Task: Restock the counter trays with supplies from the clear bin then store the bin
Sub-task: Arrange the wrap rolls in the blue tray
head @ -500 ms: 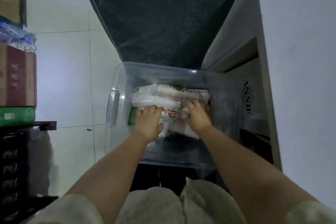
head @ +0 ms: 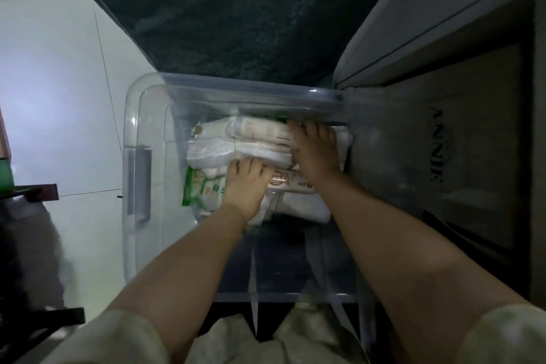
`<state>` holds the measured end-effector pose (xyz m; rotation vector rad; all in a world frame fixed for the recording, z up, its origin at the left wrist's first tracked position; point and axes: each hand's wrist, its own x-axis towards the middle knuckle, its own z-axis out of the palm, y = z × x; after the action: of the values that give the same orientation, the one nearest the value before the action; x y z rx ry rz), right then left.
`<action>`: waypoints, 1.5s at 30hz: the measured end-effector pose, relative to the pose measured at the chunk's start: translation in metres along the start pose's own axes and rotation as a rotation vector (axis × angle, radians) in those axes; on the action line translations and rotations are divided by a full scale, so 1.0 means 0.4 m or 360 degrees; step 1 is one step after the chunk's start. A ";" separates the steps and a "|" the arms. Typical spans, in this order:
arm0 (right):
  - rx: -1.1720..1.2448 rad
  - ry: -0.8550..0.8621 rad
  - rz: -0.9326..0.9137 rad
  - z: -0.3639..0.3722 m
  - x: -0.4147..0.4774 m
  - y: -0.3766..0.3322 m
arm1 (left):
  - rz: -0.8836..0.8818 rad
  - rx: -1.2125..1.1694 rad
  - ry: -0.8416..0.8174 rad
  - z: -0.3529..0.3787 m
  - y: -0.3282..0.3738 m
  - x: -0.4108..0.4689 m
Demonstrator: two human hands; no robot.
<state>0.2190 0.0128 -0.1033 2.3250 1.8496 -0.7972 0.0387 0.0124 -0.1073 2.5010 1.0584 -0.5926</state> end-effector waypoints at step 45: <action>0.0017 0.1778 0.1983 -0.245 -2.017 -0.308 | 0.2386 0.0094 0.0730 -0.369 0.890 -1.143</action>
<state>0.0236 -0.6367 0.3612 3.3326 0.0005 0.7454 0.0477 -0.4190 0.3068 2.6380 -0.8556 0.4153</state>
